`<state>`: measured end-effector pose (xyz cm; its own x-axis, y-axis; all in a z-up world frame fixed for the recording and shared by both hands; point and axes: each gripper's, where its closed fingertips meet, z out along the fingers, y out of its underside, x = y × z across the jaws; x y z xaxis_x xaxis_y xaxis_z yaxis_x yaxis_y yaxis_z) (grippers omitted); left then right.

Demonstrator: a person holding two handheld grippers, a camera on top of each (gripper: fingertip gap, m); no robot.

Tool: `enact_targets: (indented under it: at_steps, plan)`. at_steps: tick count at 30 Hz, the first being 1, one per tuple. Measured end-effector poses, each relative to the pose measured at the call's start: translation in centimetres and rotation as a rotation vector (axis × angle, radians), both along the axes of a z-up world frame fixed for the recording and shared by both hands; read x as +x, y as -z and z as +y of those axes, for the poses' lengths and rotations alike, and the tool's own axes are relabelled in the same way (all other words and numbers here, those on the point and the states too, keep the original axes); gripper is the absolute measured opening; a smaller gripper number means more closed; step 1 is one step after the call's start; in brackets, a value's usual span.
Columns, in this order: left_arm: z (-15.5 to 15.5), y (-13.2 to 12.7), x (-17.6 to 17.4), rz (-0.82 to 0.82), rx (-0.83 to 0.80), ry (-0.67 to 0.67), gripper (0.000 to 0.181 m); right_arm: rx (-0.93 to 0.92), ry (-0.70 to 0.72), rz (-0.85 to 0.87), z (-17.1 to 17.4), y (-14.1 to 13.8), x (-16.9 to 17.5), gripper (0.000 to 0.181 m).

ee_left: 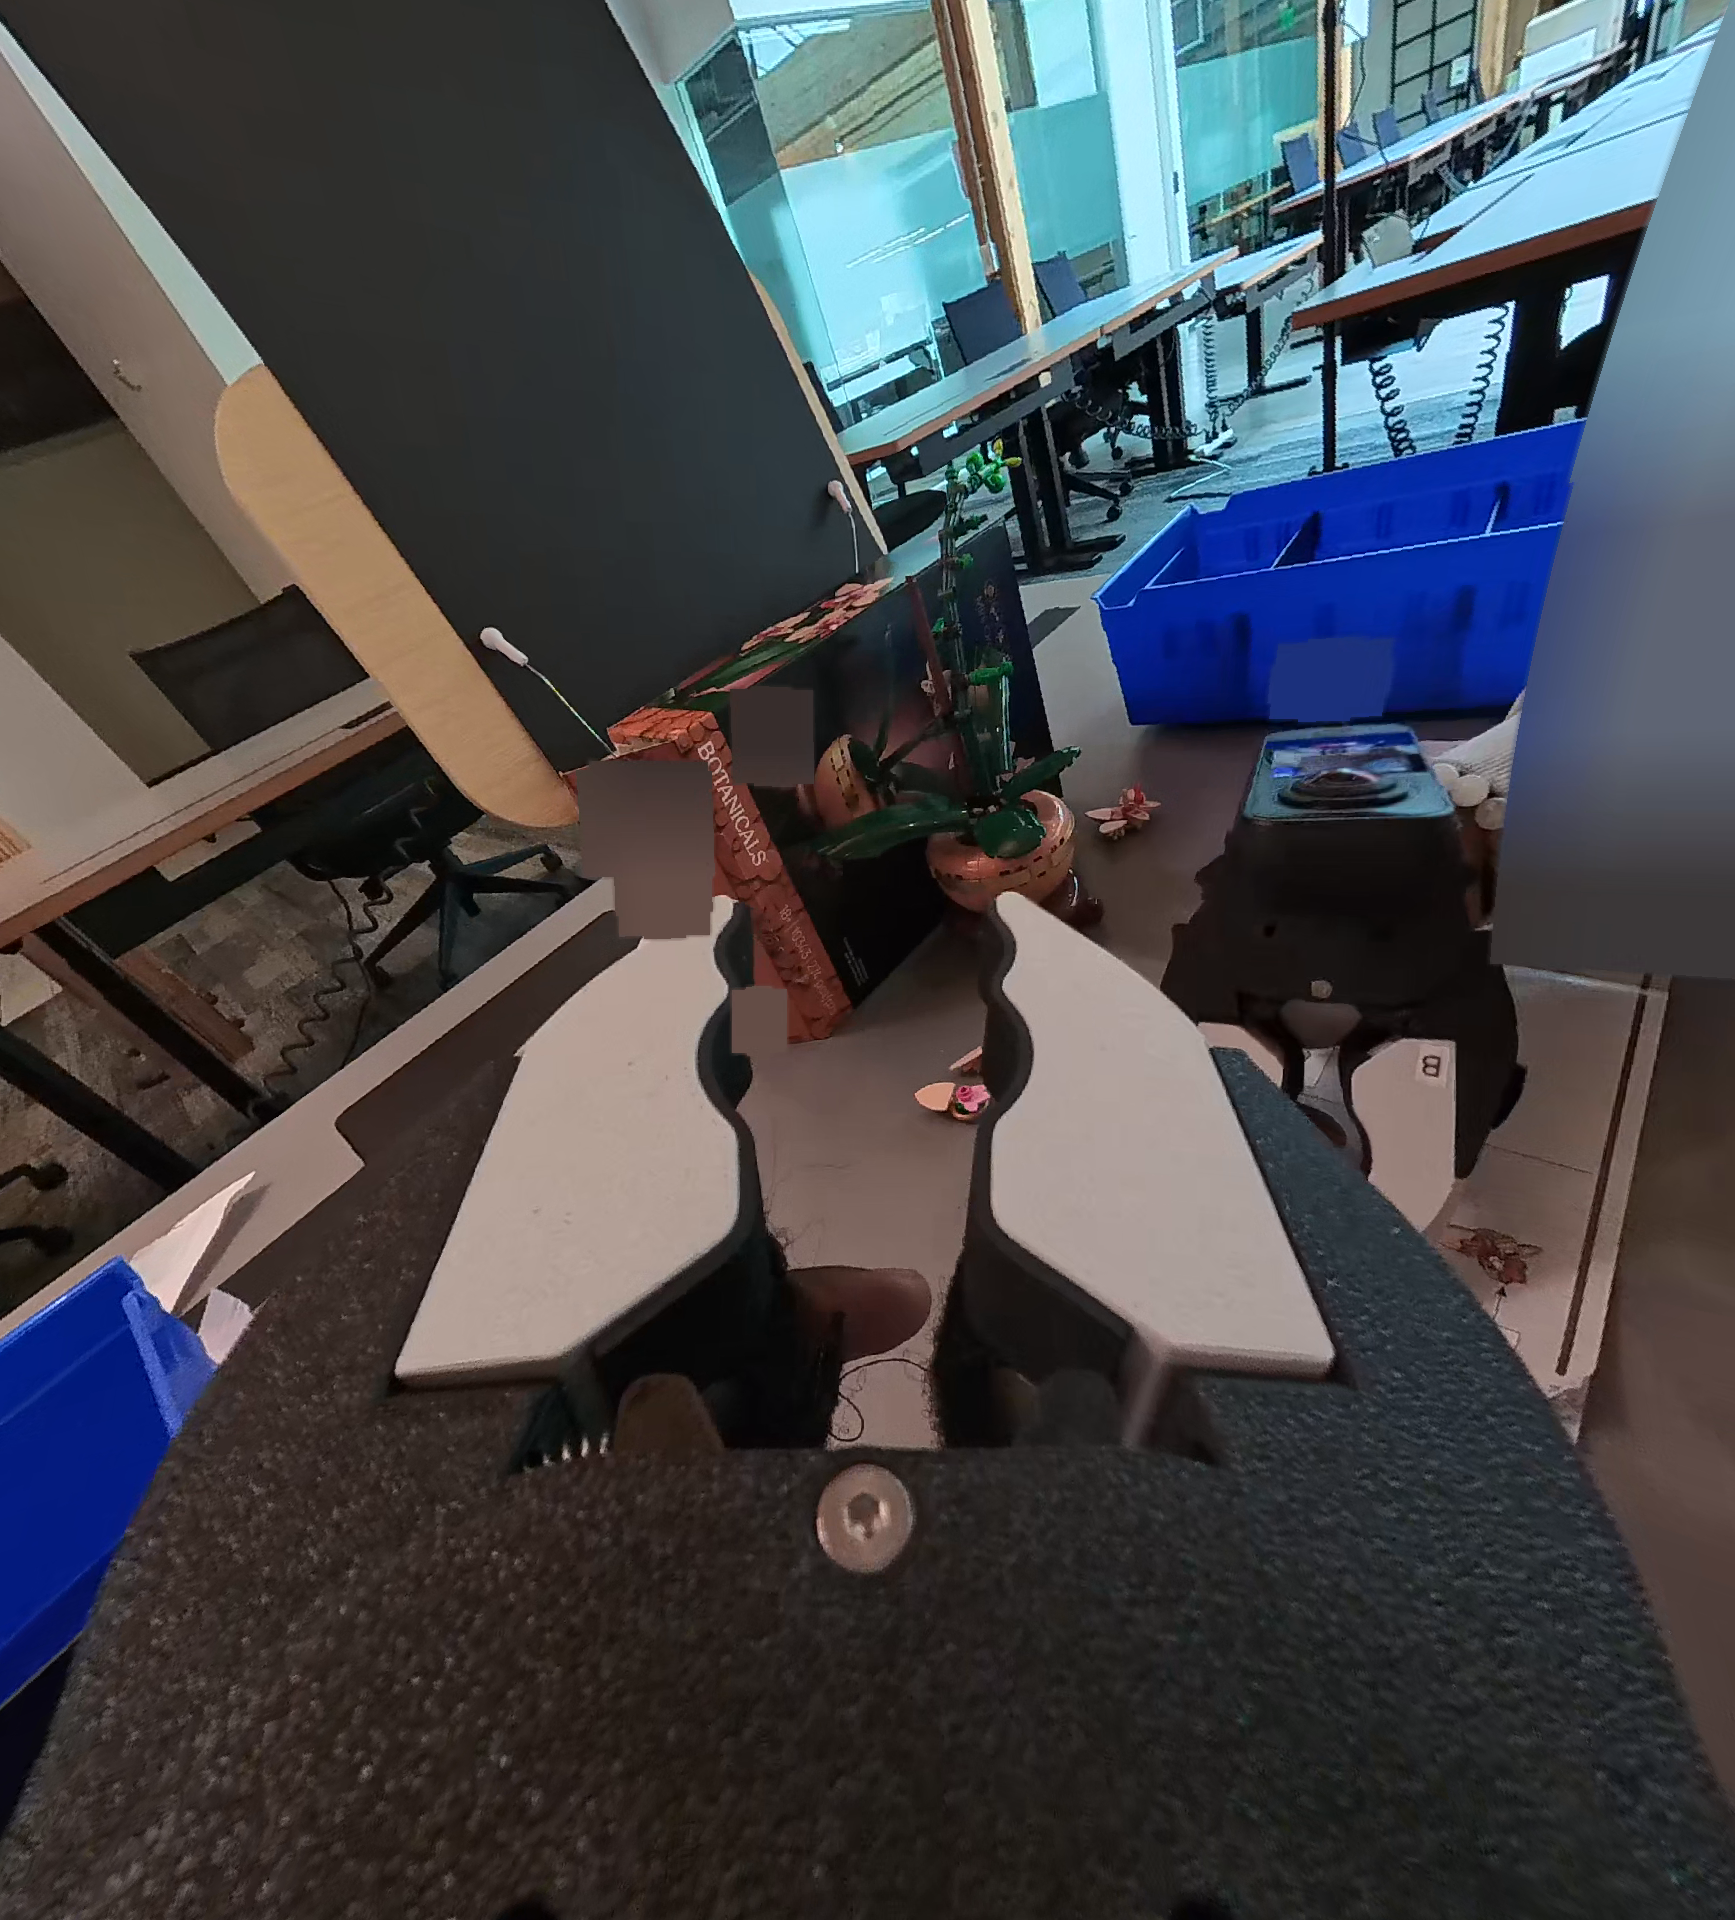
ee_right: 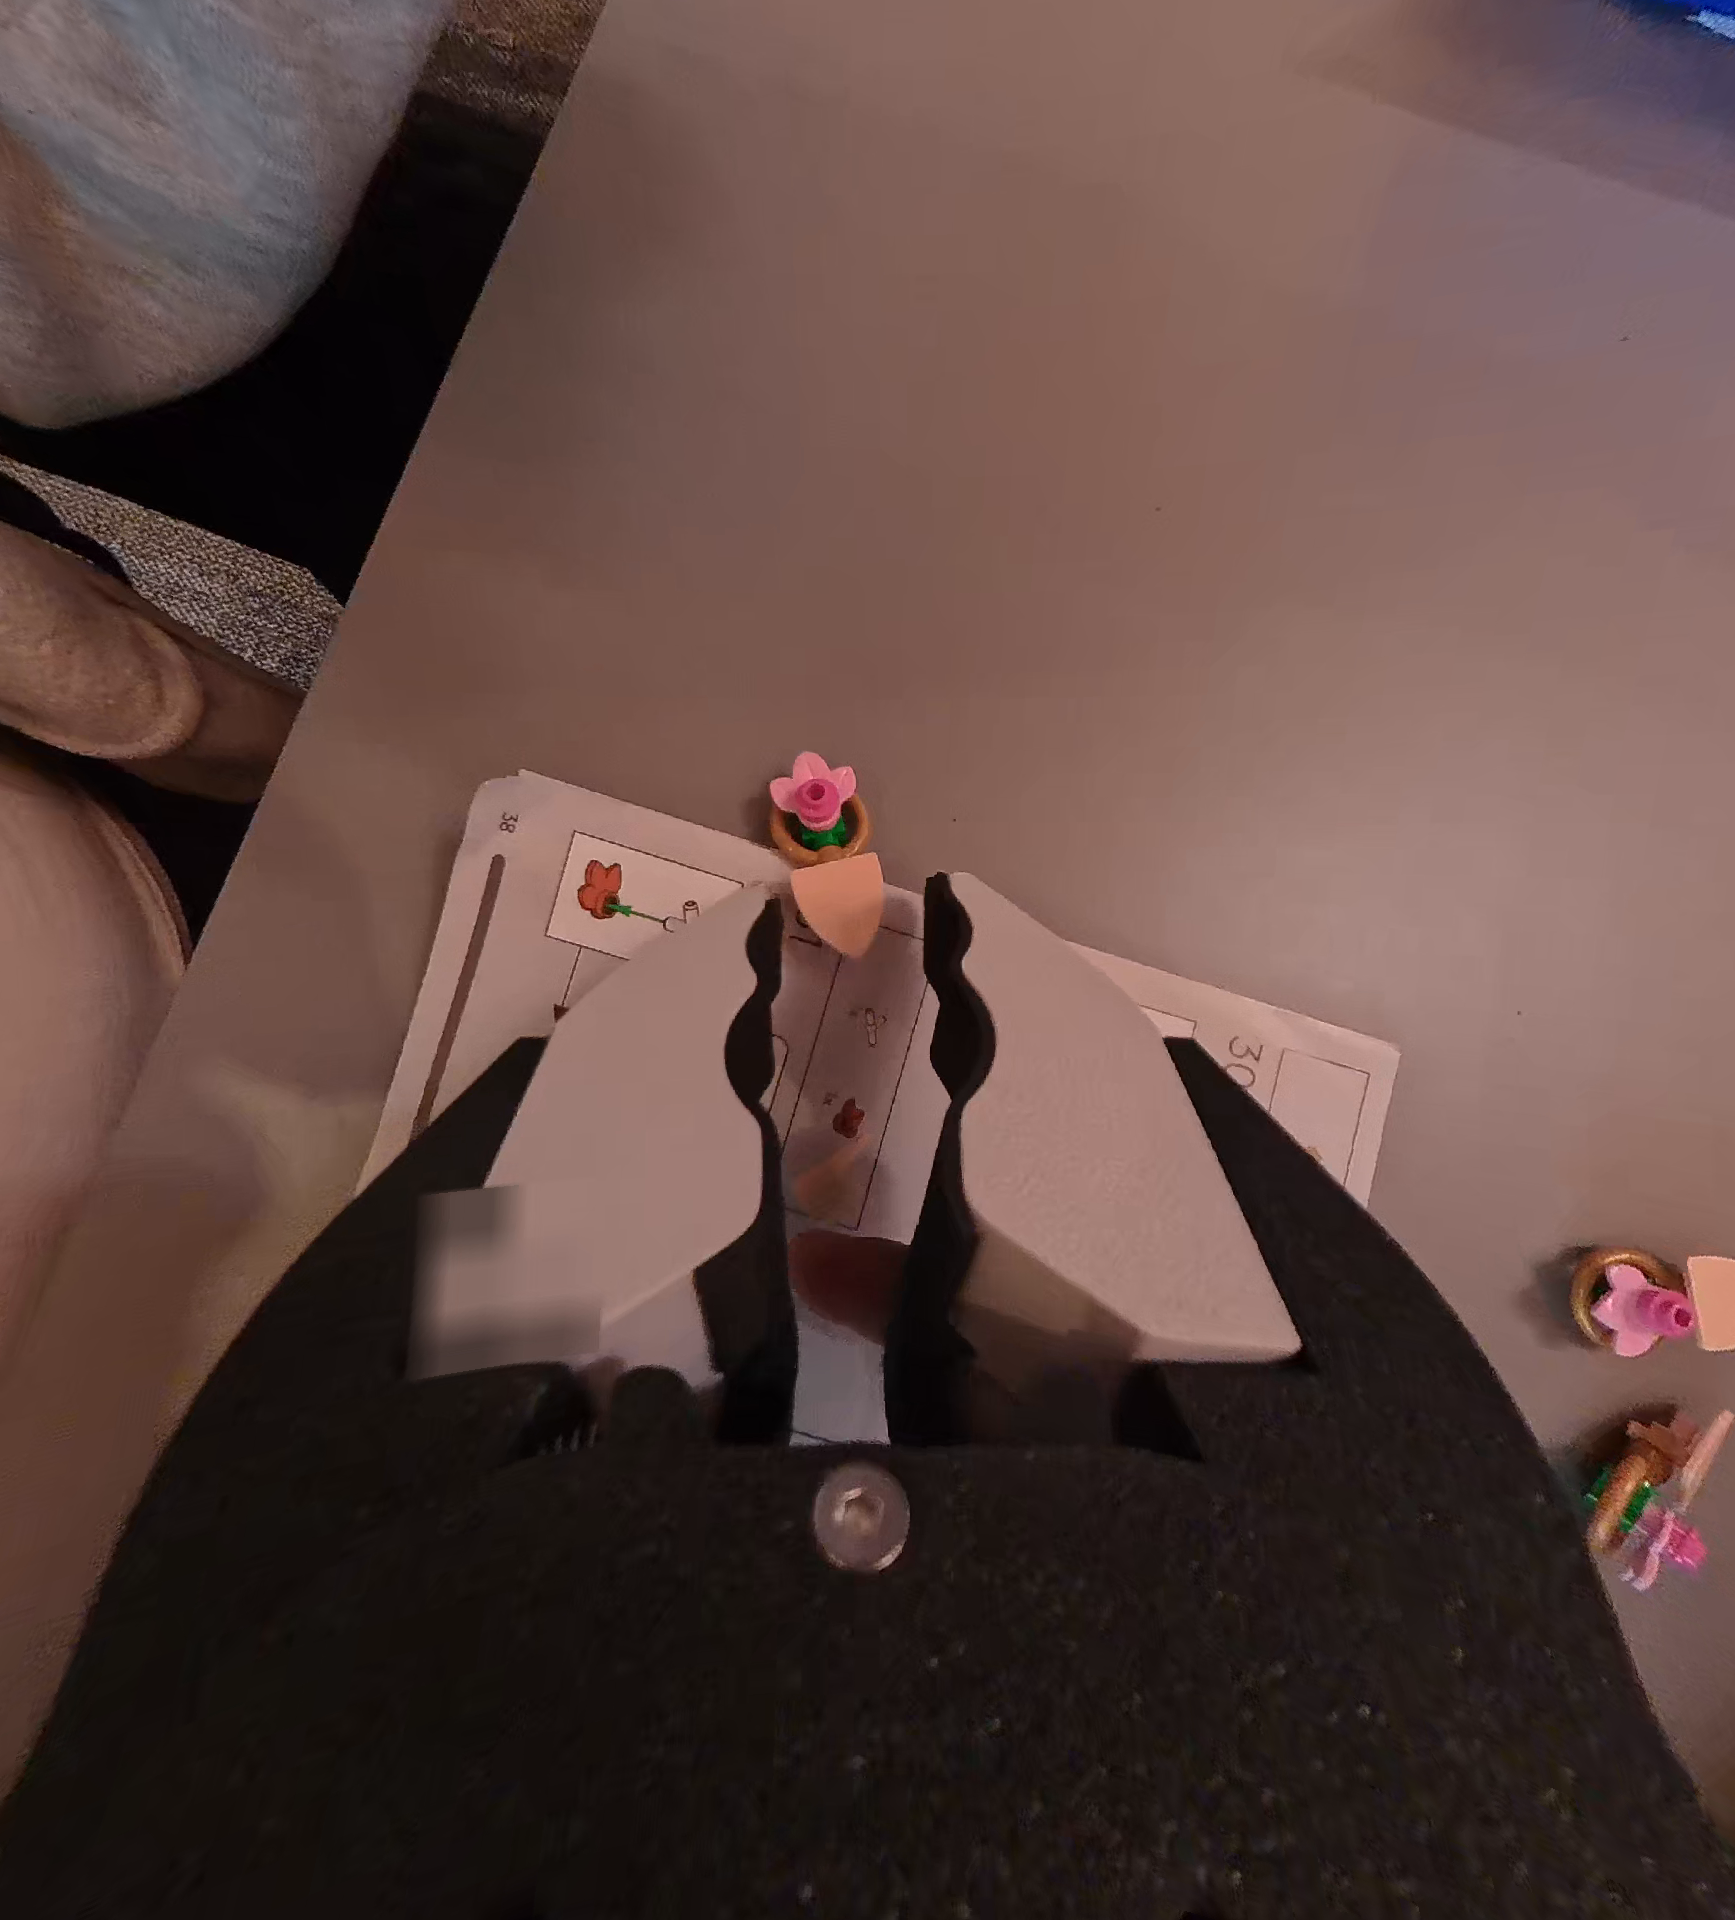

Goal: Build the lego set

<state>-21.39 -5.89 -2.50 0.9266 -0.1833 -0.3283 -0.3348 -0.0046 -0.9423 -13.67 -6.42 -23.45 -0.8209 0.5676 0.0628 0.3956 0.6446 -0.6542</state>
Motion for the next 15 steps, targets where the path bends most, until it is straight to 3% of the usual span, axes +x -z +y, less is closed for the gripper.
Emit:
enact_targets:
  at_steps: [9, 15]
  plan:
    - [0.4, 0.1, 0.5, 0.018, -0.011, 0.008, 0.042, -0.027, 0.001, 0.025, 0.0, -0.2, 0.0, 0.015]
    - [0.8, 0.0, 0.6, 0.003, 0.0, 0.004, 0.041, -0.025, 0.067, 0.185, 1.4, -3.5, 0.3, 0.015]
